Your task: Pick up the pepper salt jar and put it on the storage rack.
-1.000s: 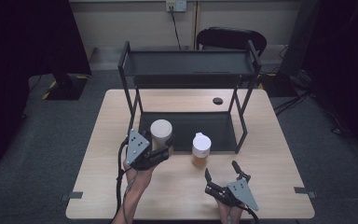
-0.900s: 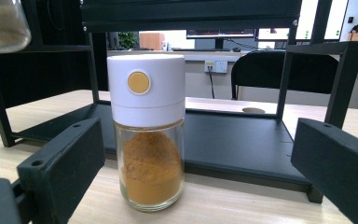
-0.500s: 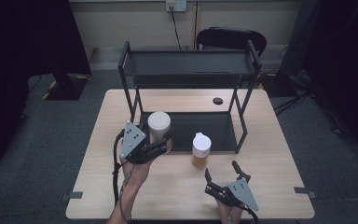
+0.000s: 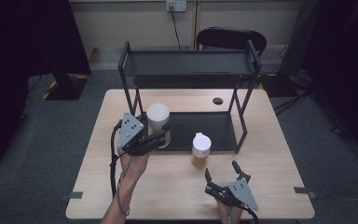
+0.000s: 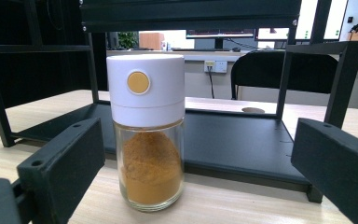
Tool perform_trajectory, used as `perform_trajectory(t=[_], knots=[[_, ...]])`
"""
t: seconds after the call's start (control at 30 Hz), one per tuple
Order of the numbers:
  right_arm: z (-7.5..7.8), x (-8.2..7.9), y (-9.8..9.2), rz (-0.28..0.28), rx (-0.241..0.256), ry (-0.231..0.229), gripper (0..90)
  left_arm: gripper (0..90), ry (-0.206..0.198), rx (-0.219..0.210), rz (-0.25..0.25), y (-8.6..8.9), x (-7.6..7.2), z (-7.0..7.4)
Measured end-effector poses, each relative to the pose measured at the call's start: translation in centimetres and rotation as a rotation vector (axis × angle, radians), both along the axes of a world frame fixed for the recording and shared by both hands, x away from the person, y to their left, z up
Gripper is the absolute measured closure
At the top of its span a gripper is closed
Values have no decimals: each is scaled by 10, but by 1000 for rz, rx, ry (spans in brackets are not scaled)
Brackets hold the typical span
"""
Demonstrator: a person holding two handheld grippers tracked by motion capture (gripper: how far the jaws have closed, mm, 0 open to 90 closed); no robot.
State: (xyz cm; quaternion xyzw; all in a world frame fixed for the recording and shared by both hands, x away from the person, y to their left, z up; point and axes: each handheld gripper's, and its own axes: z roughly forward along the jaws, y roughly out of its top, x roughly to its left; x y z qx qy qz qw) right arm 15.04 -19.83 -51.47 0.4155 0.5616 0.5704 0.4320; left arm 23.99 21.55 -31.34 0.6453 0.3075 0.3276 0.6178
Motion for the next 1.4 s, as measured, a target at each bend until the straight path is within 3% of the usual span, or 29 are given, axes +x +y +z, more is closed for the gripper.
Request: perform_trajectory(t=[0.77, 1.07, 1.4], knots=[[0, 0, 0, 2, 0, 0, 13, 347, -38, 28, 29, -8, 20, 56], [0, 0, 0, 3, 0, 0, 13, 347, -18, 15, 64, -12, 30, 76], [0, 0, 0, 3, 1, 0, 13, 347, -6, 7, 67, -10, 44, 102]])
